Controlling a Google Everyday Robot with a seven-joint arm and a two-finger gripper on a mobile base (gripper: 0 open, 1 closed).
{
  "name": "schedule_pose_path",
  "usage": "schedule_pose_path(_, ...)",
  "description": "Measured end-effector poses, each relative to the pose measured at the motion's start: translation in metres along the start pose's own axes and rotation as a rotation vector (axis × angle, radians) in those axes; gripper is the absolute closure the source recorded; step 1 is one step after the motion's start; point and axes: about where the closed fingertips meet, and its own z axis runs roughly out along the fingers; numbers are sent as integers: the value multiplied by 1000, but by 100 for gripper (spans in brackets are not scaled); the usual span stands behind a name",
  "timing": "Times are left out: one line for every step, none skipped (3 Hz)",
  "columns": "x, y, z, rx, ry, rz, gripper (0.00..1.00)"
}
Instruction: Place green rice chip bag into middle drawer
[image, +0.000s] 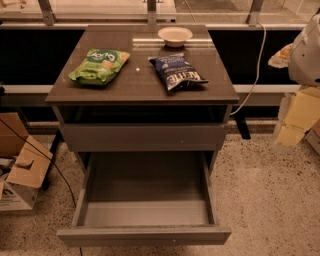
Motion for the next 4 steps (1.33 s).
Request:
schedule_pose_path(-5,-1,2,5,-13,-2,0)
schedule_pose_path(-21,-5,9,13,-51,-9,0)
schedule_pose_path(-47,-15,24,22,-126,-1,0)
schedule_pose_path(-77,-34,46,17,-205,3,0)
